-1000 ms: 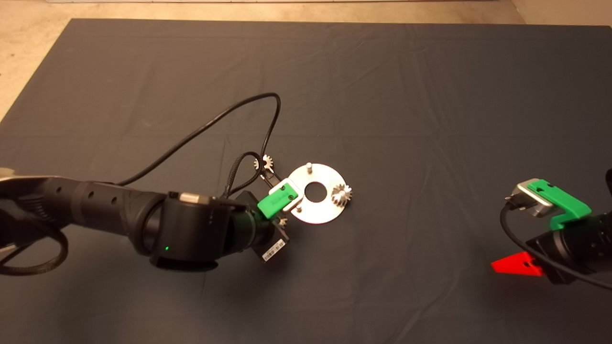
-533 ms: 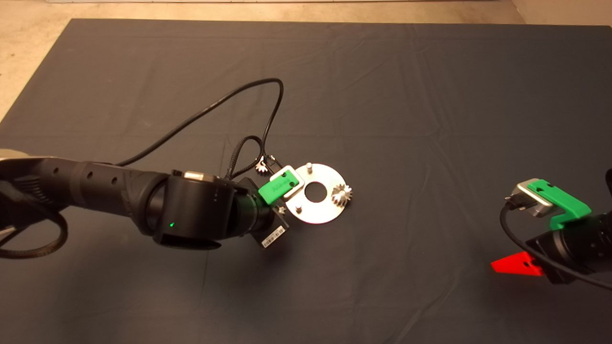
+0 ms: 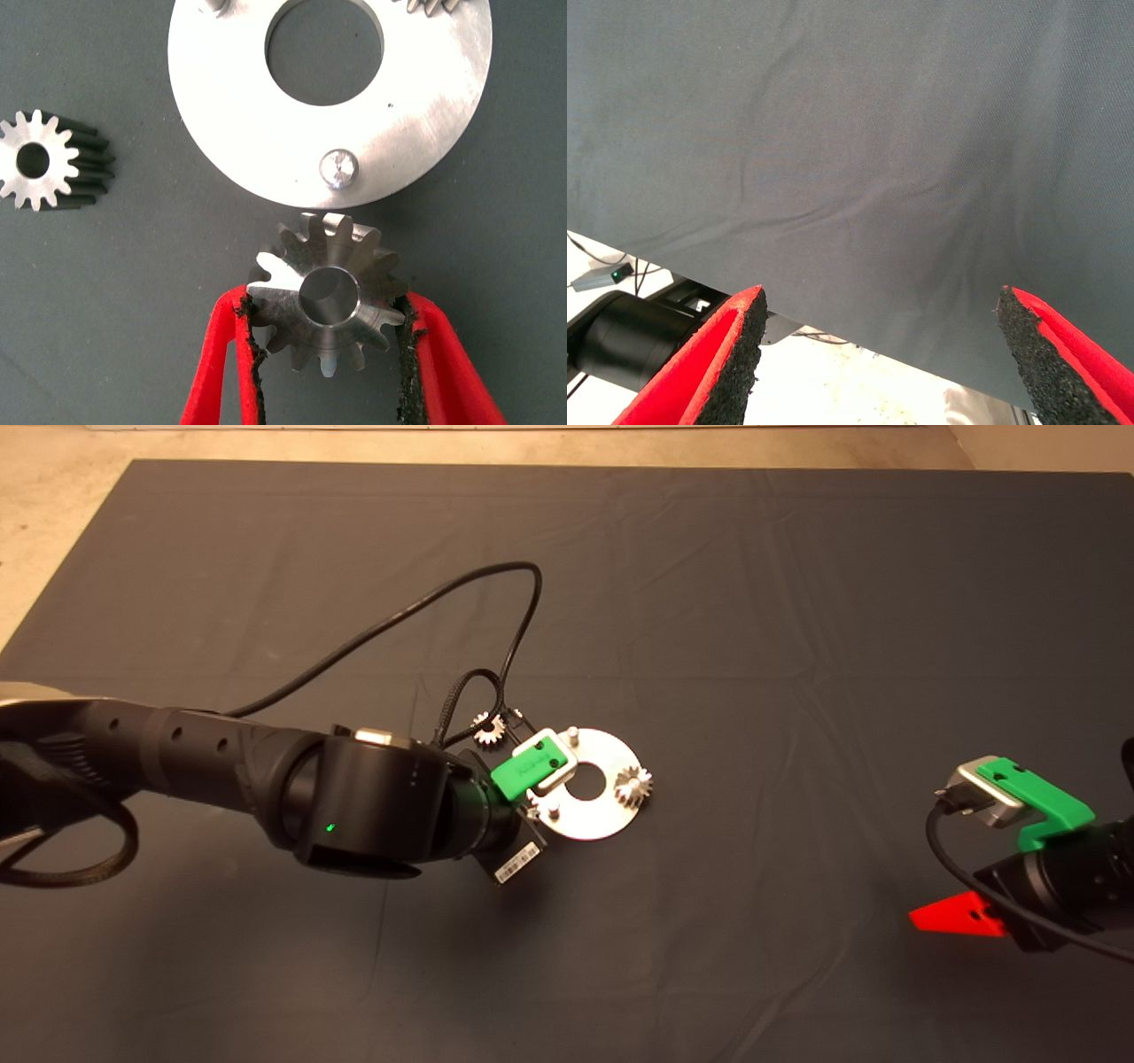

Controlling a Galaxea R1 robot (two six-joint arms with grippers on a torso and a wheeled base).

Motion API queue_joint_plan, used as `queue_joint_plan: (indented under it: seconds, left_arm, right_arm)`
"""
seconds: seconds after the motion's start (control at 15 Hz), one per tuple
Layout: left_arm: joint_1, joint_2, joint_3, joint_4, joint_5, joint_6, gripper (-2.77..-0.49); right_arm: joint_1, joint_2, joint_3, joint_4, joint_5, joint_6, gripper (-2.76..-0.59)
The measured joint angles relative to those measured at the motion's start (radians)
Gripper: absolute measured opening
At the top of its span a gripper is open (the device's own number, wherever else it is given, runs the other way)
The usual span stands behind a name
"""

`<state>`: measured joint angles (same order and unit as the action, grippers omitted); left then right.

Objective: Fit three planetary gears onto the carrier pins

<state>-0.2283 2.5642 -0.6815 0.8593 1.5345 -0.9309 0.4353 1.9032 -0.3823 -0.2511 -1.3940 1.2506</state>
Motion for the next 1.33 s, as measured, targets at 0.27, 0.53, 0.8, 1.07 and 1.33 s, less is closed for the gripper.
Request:
queue_joint_plan:
  seconds: [0.27, 0.53, 0.8, 1.07, 1.33]
  left_arm:
    - [0.0, 0.032, -0.02, -0.001, 0.0, -0.023, -2.66]
    - [-0.005, 0.043, -0.033, -0.002, 0.001, -0.026, -2.66]
    - [-0.005, 0.055, -0.037, -0.003, 0.0, -0.027, -2.66]
    - [-0.006, 0.057, -0.057, -0.002, 0.0, -0.03, -2.66]
    - [-0.005, 0.065, -0.077, -0.003, 0.0, -0.032, -2.66]
  right_arm:
    - [0.0, 0.0, 0.0, 0.0, 0.001, 0.0, -1.44]
    - [0.0, 0.0, 0.0, 0.0, 0.001, 0.0, -1.44]
    - [0.0, 0.0, 0.0, 0.0, 0.0, 0.0, -1.44]
    - [0.0, 0.0, 0.0, 0.0, 0.001, 0.0, -1.44]
    - [0.0, 0.0, 0.0, 0.0, 0.001, 0.0, -1.44]
